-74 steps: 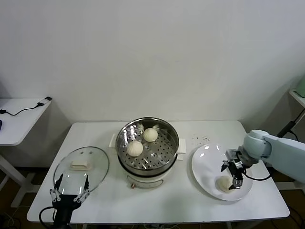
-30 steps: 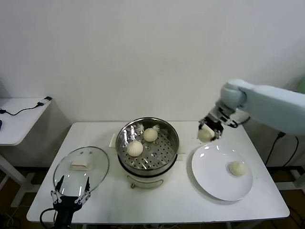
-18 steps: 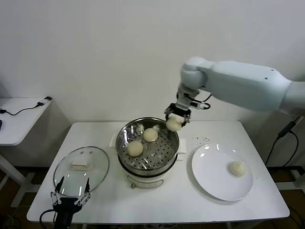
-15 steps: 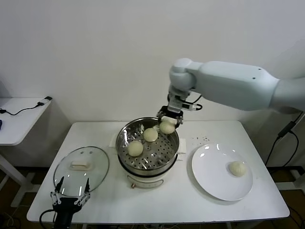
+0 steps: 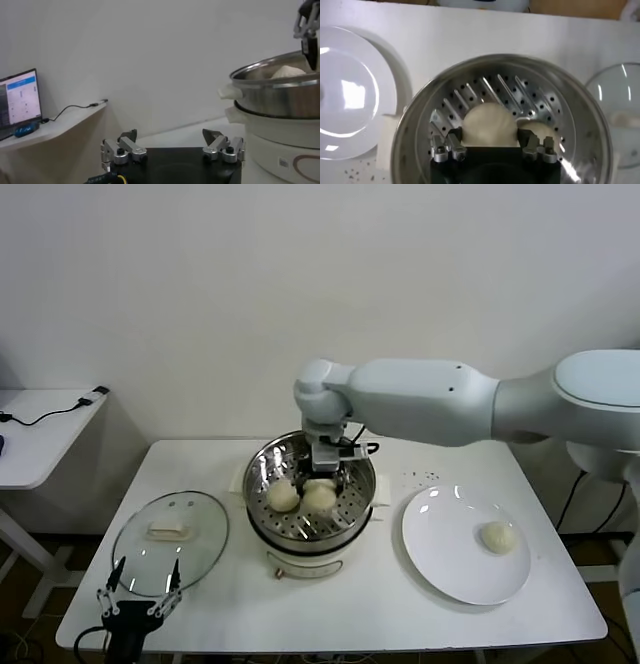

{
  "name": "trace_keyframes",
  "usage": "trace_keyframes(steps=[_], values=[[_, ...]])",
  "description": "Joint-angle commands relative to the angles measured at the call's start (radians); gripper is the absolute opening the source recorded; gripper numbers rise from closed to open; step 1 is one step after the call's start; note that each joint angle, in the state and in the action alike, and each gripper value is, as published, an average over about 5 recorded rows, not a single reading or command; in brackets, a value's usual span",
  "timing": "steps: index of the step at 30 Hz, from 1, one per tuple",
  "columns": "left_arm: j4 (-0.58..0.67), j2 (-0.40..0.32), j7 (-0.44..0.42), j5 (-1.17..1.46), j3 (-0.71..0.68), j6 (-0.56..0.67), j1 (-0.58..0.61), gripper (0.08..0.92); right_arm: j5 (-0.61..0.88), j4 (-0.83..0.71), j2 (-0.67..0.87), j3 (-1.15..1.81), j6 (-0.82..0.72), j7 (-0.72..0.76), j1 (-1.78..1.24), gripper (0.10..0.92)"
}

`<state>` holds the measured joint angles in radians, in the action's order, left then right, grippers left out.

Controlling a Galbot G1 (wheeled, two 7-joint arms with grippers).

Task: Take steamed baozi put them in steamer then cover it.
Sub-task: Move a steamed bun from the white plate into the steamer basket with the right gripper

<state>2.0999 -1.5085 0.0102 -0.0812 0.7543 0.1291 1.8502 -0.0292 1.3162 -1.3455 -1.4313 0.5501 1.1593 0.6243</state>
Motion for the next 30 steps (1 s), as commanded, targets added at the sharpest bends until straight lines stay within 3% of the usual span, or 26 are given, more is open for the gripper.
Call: trace_keyframes(steps=[1,9,16,20,30], values=[[-0.004,-0.002,0.000,0.006,0.003,-0.001,-0.003,0.823,-0.024,0.021,-0.034,-0.016,0.025,-0.002,-0.054,0.704],[-0.013,-0.008,-0.001,0.003,-0.001,-0.004,-0.013,0.823,-0.033,0.014,-0.031,-0.013,0.023,-0.015,-0.081,0.709],[-0.015,-0.005,0.000,0.004,0.003,-0.002,-0.012,0.823,-0.038,0.002,-0.028,0.008,0.033,0.005,-0.075,0.810],[-0.014,-0.006,0.001,0.001,-0.001,0.000,-0.010,0.823,-0.032,0.003,-0.005,0.034,0.044,0.016,-0.052,0.822],[0.002,-0.007,0.001,-0.012,-0.008,-0.003,-0.005,0.823,0.113,-0.046,0.186,0.019,-0.070,-0.034,0.136,0.823]])
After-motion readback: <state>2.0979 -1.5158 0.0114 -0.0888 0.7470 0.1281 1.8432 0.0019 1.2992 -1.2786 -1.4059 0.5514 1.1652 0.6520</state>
